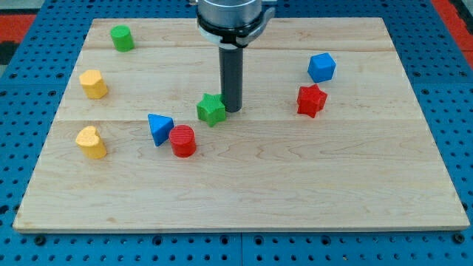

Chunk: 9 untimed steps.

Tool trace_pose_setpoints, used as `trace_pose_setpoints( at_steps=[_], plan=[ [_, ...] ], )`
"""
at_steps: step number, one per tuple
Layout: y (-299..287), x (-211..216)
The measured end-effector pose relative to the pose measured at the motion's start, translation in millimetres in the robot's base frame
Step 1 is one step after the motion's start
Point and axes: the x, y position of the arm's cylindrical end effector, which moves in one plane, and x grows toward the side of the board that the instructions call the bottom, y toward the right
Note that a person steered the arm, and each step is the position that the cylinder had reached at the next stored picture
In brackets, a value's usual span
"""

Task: Slide the red star top right to the yellow heart

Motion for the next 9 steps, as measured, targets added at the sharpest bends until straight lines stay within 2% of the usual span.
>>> trace_pose_setpoints(
  at_steps=[1, 2, 3, 4, 5, 7, 8, 9],
  plan=[
    [-37.7, 16.4],
    [-7.4, 16.2],
    [112.0, 46.2],
    [177.2, -5.2],
    [139.9, -22.2],
    [-48.1, -13.0],
    [-95.4, -31.7],
    [-63.2, -69.3]
  ],
)
